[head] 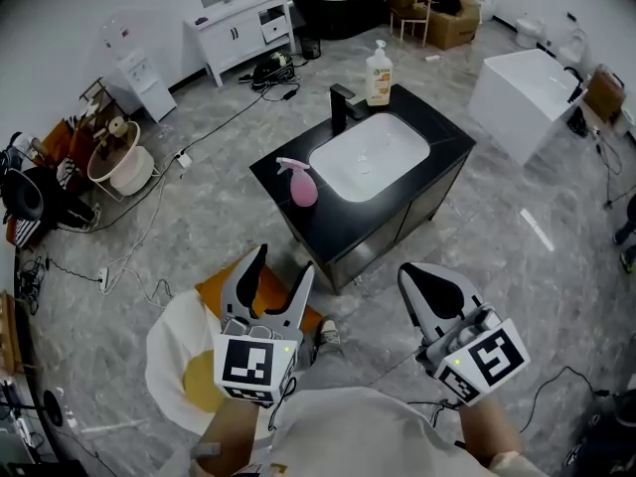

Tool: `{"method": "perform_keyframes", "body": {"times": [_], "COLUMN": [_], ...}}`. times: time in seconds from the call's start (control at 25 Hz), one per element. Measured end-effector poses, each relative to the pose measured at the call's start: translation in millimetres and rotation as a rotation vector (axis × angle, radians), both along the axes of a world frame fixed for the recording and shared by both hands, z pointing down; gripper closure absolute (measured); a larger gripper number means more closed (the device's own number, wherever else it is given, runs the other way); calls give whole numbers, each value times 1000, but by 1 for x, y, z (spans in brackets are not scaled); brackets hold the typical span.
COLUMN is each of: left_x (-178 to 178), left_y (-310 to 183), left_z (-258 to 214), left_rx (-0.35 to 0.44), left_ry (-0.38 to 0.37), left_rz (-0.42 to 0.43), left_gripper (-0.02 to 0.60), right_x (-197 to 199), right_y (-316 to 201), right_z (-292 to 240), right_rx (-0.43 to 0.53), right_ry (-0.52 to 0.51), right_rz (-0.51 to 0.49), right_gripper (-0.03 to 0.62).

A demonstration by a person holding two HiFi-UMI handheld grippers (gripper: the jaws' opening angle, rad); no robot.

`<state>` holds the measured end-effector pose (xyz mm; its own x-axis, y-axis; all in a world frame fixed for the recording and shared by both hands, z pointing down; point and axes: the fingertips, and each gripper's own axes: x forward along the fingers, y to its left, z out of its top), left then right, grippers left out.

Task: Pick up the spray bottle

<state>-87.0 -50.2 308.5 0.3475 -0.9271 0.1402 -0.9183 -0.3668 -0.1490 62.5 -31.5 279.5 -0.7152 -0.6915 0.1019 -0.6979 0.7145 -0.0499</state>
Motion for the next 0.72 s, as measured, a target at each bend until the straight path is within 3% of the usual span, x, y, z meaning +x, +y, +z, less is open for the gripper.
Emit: {"method": "perform_keyframes", "body": {"times": [0.48,0.72], "left_x": [-36,-47], "left_y": [-161,-206], "left_z": [58,98], "left_rx": [-109,-156], "left_ry": [-24,-45], "left_rz": [39,79], "left_gripper": [311,311], "right_x": [-54,-76], "right_y": [-162,-209], "right_z": [38,71], "right_rx": [-71,-128], "right_ry": [16,54], "right_rz": [49,67], "right_gripper": [566,566]}}
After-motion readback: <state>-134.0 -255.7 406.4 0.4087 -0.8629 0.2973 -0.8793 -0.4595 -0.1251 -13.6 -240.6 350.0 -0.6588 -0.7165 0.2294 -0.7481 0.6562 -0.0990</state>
